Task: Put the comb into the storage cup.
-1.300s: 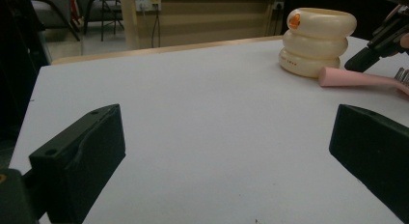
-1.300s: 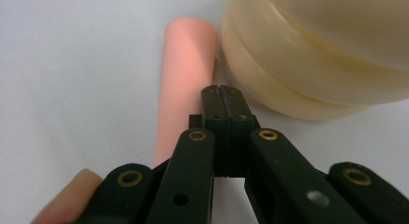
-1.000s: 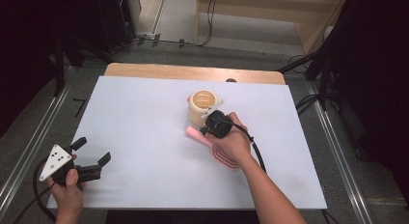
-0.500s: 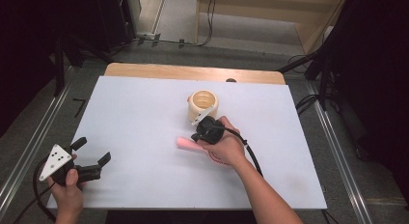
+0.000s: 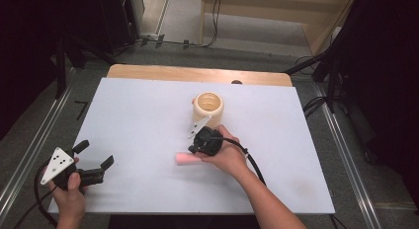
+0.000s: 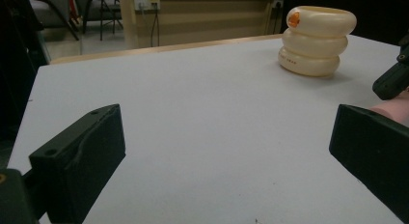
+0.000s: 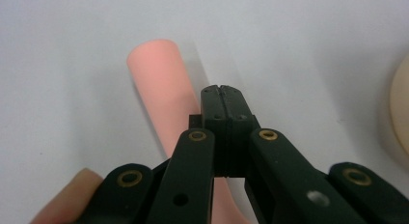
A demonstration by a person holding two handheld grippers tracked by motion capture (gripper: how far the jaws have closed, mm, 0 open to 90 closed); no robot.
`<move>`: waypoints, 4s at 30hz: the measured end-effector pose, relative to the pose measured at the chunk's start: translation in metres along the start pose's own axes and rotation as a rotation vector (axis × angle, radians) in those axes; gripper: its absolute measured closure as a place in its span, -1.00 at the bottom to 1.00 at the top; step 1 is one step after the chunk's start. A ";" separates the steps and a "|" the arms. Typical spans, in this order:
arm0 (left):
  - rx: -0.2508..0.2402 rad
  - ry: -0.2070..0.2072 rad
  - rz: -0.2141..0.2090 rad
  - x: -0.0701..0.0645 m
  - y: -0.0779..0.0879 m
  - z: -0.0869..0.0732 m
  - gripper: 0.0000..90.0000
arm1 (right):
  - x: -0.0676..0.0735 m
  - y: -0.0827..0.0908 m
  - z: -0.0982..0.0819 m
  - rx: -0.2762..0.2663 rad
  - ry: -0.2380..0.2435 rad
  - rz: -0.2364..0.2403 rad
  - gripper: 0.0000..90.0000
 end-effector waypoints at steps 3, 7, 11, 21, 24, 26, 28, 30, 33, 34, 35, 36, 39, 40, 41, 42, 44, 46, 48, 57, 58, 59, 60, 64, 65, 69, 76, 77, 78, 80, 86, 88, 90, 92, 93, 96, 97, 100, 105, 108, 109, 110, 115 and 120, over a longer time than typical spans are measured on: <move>0.000 -0.001 0.000 0.000 0.000 0.000 -1.00 | 0.006 0.000 -0.001 0.004 -0.004 0.015 0.96; 0.003 -0.002 -0.001 0.000 0.000 0.000 -1.00 | 0.012 0.002 -0.002 -0.012 0.001 0.020 0.96; 0.000 -0.001 0.000 0.000 0.000 0.000 -1.00 | 0.008 0.012 -0.005 -0.108 -0.034 0.034 0.95; 0.007 -0.021 -0.005 -0.001 0.000 0.000 -1.00 | 0.003 0.044 -0.024 -0.298 -0.115 0.003 -0.28; 0.006 -0.022 -0.004 -0.002 0.000 0.000 -1.00 | 0.000 0.049 -0.030 -0.343 -0.149 -0.014 -0.65; 0.007 -0.021 -0.003 -0.002 0.000 0.000 -1.00 | -0.006 0.058 -0.039 -0.401 -0.185 -0.025 -1.00; 0.007 -0.023 -0.002 -0.002 -0.001 0.000 -1.00 | -0.009 0.061 -0.043 -0.419 -0.208 -0.013 -1.00; 0.009 -0.025 -0.001 -0.002 0.000 0.000 -1.00 | -0.012 0.068 -0.051 -0.477 -0.227 -0.023 -1.00; 0.010 -0.025 0.000 -0.002 -0.001 0.000 -1.00 | -0.018 0.079 -0.064 -0.545 -0.255 -0.031 -1.00; 0.011 -0.024 0.000 -0.002 -0.001 0.000 -1.00 | -0.019 0.081 -0.067 -0.564 -0.262 -0.037 -1.00; 0.011 -0.024 0.000 -0.002 -0.001 0.000 -1.00 | -0.022 0.085 -0.072 -0.586 -0.270 -0.035 -1.00; 0.011 -0.024 0.000 -0.002 -0.001 0.000 -1.00 | -0.025 0.089 -0.081 -0.612 -0.277 -0.044 -1.00; 0.013 -0.025 0.002 -0.002 -0.001 0.000 -1.00 | -0.029 0.096 -0.096 -0.661 -0.281 -0.066 -1.00; 0.014 -0.024 0.002 -0.002 -0.001 0.000 -1.00 | -0.029 0.096 -0.096 -0.661 -0.281 -0.066 -1.00; 0.013 -0.020 0.003 -0.002 -0.001 0.000 -1.00 | -0.030 0.100 -0.106 -0.684 -0.281 -0.080 -1.00; 0.013 -0.020 0.003 -0.002 -0.001 0.000 -1.00 | -0.030 0.100 -0.106 -0.684 -0.281 -0.080 -1.00; 0.014 -0.017 0.006 -0.002 -0.001 0.000 -1.00 | -0.030 0.104 -0.115 -0.703 -0.288 -0.103 -1.00; 0.015 -0.020 0.008 -0.002 -0.001 0.000 -1.00 | -0.033 0.108 -0.129 -0.725 -0.307 -0.129 -1.00; 0.017 -0.020 0.009 -0.002 -0.001 0.001 -1.00 | -0.033 0.109 -0.133 -0.728 -0.315 -0.140 -1.00; 0.026 -0.024 0.004 -0.002 -0.002 0.001 -1.00 | -0.039 0.118 -0.173 -0.775 -0.364 -0.177 -1.00; 0.024 -0.019 -0.003 -0.002 -0.002 0.001 -1.00 | -0.039 0.119 -0.176 -0.777 -0.374 -0.178 -1.00; 0.029 -0.016 -0.007 -0.002 -0.002 0.001 -1.00 | -0.039 0.121 -0.183 -0.783 -0.375 -0.183 -1.00; 0.026 -0.009 -0.008 -0.001 -0.002 0.001 -1.00 | -0.040 0.122 -0.187 -0.782 -0.380 -0.186 -1.00; 0.024 0.003 -0.011 0.001 -0.001 0.002 -1.00 | -0.041 0.128 -0.199 -0.801 -0.395 -0.206 -1.00; 0.024 0.003 -0.011 0.001 -0.001 0.002 -1.00 | -0.042 0.129 -0.202 -0.804 -0.401 -0.206 -1.00; 0.037 0.000 -0.023 0.001 -0.002 0.004 -1.00 | -0.043 0.132 -0.210 -0.813 -0.406 -0.222 -1.00; 0.037 -0.012 -0.056 -0.004 -0.005 0.013 -1.00 | -0.047 0.137 -0.228 -0.841 -0.425 -0.251 -1.00; 0.036 -0.019 -0.060 -0.005 -0.006 0.015 -1.00 | -0.047 0.137 -0.230 -0.844 -0.428 -0.253 -1.00; 0.038 -0.024 -0.068 -0.007 -0.007 0.018 -1.00 | -0.047 0.137 -0.231 -0.845 -0.427 -0.259 -1.00; 0.048 -0.045 -0.078 -0.010 -0.008 0.023 -1.00 | -0.049 0.137 -0.236 -0.844 -0.426 -0.254 -1.00; 0.077 -0.090 -0.083 -0.020 -0.012 0.041 -1.00 | -0.054 0.137 -0.243 -0.852 -0.433 -0.259 -1.00; 0.077 -0.095 -0.091 -0.023 -0.013 0.047 -1.00 | -0.055 0.138 -0.246 -0.861 -0.444 -0.262 -1.00; 0.078 -0.105 -0.109 -0.026 -0.015 0.054 -1.00 | -0.057 0.138 -0.248 -0.866 -0.440 -0.264 -1.00; 0.082 -0.124 -0.117 -0.030 -0.017 0.061 -1.00 | -0.057 0.139 -0.249 -0.864 -0.443 -0.263 -1.00; 0.081 -0.130 -0.124 -0.032 -0.018 0.063 -1.00 | -0.057 0.139 -0.249 -0.866 -0.441 -0.262 -1.00; 0.085 -0.177 -0.140 -0.039 -0.023 0.072 -1.00 | -0.059 0.139 -0.252 -0.866 -0.443 -0.257 -1.00; 0.082 -0.180 -0.149 -0.041 -0.025 0.075 -1.00 | -0.059 0.140 -0.253 -0.867 -0.441 -0.255 -1.00; 0.093 -0.192 -0.172 -0.047 -0.031 0.081 -1.00 | -0.061 0.140 -0.256 -0.875 -0.449 -0.251 -1.00; 0.103 -0.224 -0.211 -0.058 -0.042 0.089 -1.00 | -0.063 0.139 -0.259 -0.874 -0.457 -0.247 -1.00; 0.105 -0.243 -0.236 -0.063 -0.048 0.093 -1.00 | -0.064 0.139 -0.260 -0.870 -0.455 -0.247 -1.00; 0.108 -0.245 -0.243 -0.065 -0.050 0.094 -1.00 | -0.064 0.138 -0.261 -0.872 -0.459 -0.244 -1.00; 0.111 -0.248 -0.248 -0.067 -0.053 0.095 -1.00 | -0.065 0.138 -0.261 -0.871 -0.458 -0.246 -1.00; 0.121 -0.261 -0.283 -0.075 -0.062 0.100 -1.00 | -0.066 0.137 -0.262 -0.868 -0.463 -0.243 -1.00; 0.150 -0.269 -0.343 -0.082 -0.072 0.103 -1.00 | -0.067 0.135 -0.262 -0.863 -0.463 -0.244 -1.00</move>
Point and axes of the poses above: each handheld gripper's, and its own axes: y roughly backward along the jaws, z roughly out of its top, x roughly to its left, the point moved 1 cm from there along -y, roughly forward along the jaws, and after that the axes turned 13 degrees about -y, right-handed, at the moved point
